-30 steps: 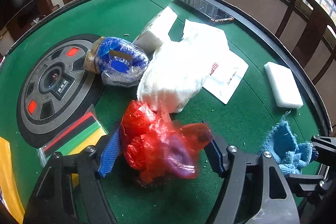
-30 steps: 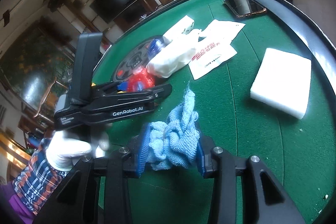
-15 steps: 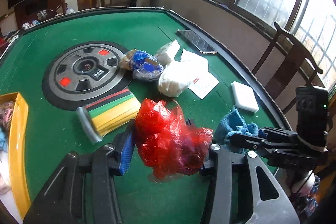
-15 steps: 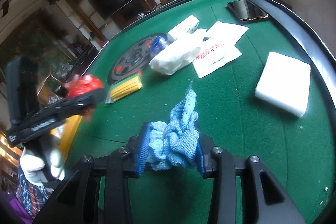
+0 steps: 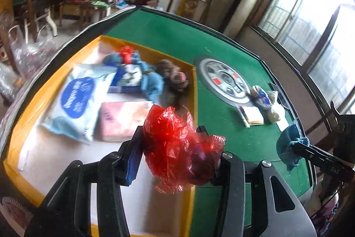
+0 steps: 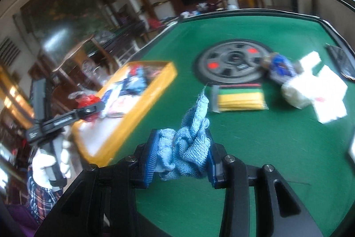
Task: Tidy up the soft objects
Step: 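Drop the red mesh bag in the box with left while right carries the towel there, then release the blue towel into the box with the right gripper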
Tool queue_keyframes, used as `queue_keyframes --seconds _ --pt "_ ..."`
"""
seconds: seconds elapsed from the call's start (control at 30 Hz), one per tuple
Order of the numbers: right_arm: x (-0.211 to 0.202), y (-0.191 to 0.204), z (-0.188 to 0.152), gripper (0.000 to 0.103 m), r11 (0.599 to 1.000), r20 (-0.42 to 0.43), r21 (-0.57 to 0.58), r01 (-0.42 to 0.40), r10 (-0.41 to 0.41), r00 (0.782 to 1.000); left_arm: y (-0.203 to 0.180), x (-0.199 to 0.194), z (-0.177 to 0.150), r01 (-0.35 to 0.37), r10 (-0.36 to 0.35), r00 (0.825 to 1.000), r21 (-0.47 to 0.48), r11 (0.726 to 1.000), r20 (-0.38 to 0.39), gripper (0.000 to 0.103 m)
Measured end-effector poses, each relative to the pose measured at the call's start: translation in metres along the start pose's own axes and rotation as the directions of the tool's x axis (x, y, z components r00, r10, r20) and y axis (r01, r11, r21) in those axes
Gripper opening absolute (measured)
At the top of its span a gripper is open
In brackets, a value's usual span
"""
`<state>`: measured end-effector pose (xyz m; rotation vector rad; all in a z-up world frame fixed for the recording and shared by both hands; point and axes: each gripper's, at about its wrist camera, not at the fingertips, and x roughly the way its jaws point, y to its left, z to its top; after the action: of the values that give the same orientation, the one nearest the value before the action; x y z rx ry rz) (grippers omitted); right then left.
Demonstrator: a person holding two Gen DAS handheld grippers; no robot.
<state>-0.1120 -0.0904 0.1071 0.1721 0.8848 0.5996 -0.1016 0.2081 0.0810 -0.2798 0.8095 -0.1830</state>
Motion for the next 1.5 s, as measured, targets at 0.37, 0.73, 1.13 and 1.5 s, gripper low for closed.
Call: queue_keyframes --seconds 0.37,0.73,1.13,1.5 --pt "0.097 0.120 0.034 0.035 0.982 -0.123 -0.166 -0.090 0.070 0.990 0.091 0.016 -0.022 -0.079 0.065 0.995 -0.203 0.976 -0.077 0.049" --pt "0.148 0.164 0.029 0.035 0.960 -0.229 -0.266 -0.092 0.030 0.973 0.108 0.003 -0.019 0.002 -0.021 0.998 -0.303 0.953 -0.057 0.064" --pt "0.192 0.170 0.017 0.035 0.957 -0.339 -0.283 -0.058 -0.043 0.940 0.125 -0.051 -0.018 -0.047 0.091 0.990 -0.346 0.937 0.111 0.070" --pt "0.144 0.154 0.034 0.068 0.975 -0.212 -0.195 -0.103 0.060 0.975 0.111 -0.069 -0.016 -0.082 0.132 0.979 -0.296 0.952 0.153 0.070"
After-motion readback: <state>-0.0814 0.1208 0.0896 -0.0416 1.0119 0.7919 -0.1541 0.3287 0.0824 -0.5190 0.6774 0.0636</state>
